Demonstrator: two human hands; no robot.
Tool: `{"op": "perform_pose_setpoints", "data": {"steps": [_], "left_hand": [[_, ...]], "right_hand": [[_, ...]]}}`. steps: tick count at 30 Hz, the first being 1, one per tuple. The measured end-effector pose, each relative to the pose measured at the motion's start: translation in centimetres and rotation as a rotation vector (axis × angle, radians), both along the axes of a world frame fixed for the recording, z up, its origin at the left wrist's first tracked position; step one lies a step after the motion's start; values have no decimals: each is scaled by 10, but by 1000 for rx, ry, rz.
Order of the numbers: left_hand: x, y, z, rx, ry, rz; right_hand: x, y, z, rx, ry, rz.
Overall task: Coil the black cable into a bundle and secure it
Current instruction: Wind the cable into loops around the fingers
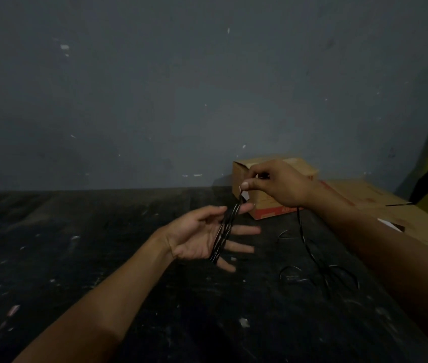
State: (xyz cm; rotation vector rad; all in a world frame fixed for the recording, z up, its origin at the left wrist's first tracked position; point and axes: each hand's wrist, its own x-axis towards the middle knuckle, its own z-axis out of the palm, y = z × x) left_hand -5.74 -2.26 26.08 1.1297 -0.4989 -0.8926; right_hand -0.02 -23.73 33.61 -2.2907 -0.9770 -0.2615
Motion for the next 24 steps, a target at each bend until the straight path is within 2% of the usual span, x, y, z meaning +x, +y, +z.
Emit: {"op": "perform_pose_setpoints", "data": {"steps": [7,13,18,24], "left_hand": [[-2,-2,9,-164,-51,-56],[4,2,28,-239,-87,59],[10,1,33,-271,-99,146],[19,11,29,-270,-78,324]], "right_hand": [[4,1,-69,246,258,87],[-26,26,-130,185,482,160],[-51,46,-138,132,471,154],[-77,55,-115,53,438,178]]}}
